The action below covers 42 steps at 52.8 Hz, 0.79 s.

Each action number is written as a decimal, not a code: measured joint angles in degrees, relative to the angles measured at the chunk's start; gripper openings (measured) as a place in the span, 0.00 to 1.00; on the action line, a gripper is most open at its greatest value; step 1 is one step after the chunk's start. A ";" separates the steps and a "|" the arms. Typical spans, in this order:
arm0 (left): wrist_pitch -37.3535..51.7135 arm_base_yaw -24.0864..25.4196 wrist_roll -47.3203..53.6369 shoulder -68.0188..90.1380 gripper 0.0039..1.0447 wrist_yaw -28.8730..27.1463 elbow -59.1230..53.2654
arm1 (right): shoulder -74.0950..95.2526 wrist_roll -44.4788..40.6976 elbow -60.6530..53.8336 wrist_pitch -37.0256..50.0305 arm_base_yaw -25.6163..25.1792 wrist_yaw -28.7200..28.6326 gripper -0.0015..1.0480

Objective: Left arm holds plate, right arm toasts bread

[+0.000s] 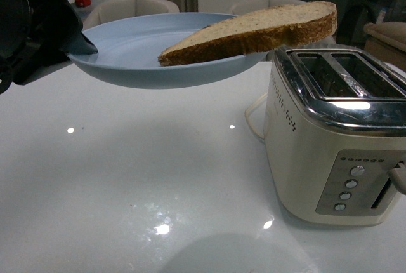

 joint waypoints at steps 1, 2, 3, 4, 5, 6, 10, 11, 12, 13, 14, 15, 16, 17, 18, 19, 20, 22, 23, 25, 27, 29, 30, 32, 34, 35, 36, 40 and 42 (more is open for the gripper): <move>0.02 0.00 0.00 0.00 0.03 0.00 0.00 | 0.00 0.00 0.00 0.00 0.00 0.00 0.94; 0.04 0.00 0.00 0.00 0.03 0.00 0.00 | 0.00 0.00 0.00 0.00 0.00 0.00 0.94; 0.07 0.00 0.00 0.00 0.03 0.00 0.00 | 0.00 0.00 0.00 0.00 0.00 0.00 0.94; 0.07 0.00 0.00 0.00 0.03 0.00 0.00 | 0.00 0.00 0.00 0.00 0.00 0.00 0.94; 0.07 0.00 0.00 0.00 0.03 -0.02 0.00 | 0.00 0.00 0.00 0.00 0.00 0.00 0.94; 0.04 0.00 0.00 0.00 0.03 0.00 0.00 | 0.00 0.00 0.00 0.00 0.00 0.00 0.94; 0.02 0.00 0.00 0.00 0.03 0.00 0.00 | 0.00 0.00 0.00 0.00 0.00 0.00 0.94; 0.04 0.00 0.00 0.00 0.03 0.00 0.00 | 0.00 0.00 0.00 0.00 0.00 0.00 0.94; 0.04 0.00 0.00 0.00 0.03 0.00 0.00 | 0.00 0.00 0.00 0.00 0.00 0.00 0.94; 0.07 0.00 0.00 0.00 0.03 0.00 0.00 | 0.00 0.00 0.00 0.00 0.00 0.00 0.94; 0.04 0.00 0.00 0.00 0.03 0.00 0.00 | 0.00 0.00 0.00 0.00 0.00 0.00 0.94; 0.04 0.00 0.00 0.00 0.03 0.00 0.00 | 0.00 0.00 0.00 0.00 0.00 0.00 0.94; 0.04 0.00 0.00 0.00 0.03 0.00 0.00 | 0.00 0.00 0.00 0.00 0.00 0.00 0.94; 0.04 0.00 0.00 0.00 0.03 -0.02 0.00 | 0.00 0.00 0.00 0.00 0.00 0.00 0.94; 0.04 0.00 0.00 0.00 0.03 0.00 0.00 | 0.00 0.00 0.00 0.00 0.00 0.00 0.94; 0.04 0.00 0.00 0.00 0.03 0.00 0.00 | 0.00 0.00 0.00 0.00 0.00 0.00 0.94; 0.04 0.00 0.00 0.00 0.03 0.00 0.00 | 0.00 0.00 0.00 0.00 0.00 0.00 0.94; 0.04 0.00 0.00 0.00 0.03 0.00 0.00 | 0.00 0.00 0.00 0.00 0.00 0.00 0.94; 0.04 0.00 0.00 0.00 0.03 0.00 0.00 | 0.00 0.00 0.00 0.00 0.00 0.00 0.94; 0.04 0.00 0.00 0.00 0.03 0.00 0.00 | 0.00 0.00 0.00 0.00 0.00 0.00 0.94; 0.04 0.00 0.00 0.00 0.03 0.00 0.00 | 0.00 0.00 0.00 0.00 0.00 0.00 0.94; 0.04 0.00 0.00 0.00 0.03 0.00 0.00 | 0.00 0.00 0.00 0.00 0.00 0.00 0.94; 0.04 0.00 0.00 0.00 0.03 0.00 0.00 | 0.00 0.00 0.00 0.00 0.00 0.00 0.94; 0.04 0.00 0.00 0.00 0.03 0.00 0.00 | 0.00 0.00 0.00 0.00 0.00 0.00 0.94; 0.04 0.00 0.00 0.00 0.03 0.00 0.00 | 0.00 0.00 0.00 0.00 0.00 0.00 0.94; 0.04 0.00 0.00 0.00 0.03 0.00 0.00 | 0.00 0.00 0.00 0.00 0.00 0.00 0.94; 0.04 0.00 0.00 0.00 0.03 -0.02 0.00 | 0.00 0.00 0.00 0.00 0.00 0.00 0.94; 0.04 0.00 0.00 0.00 0.03 0.00 0.00 | 0.00 0.00 0.00 0.00 0.00 0.00 0.94; 0.04 0.00 0.00 0.00 0.03 0.00 0.00 | 0.00 0.00 0.00 0.00 0.00 0.00 0.94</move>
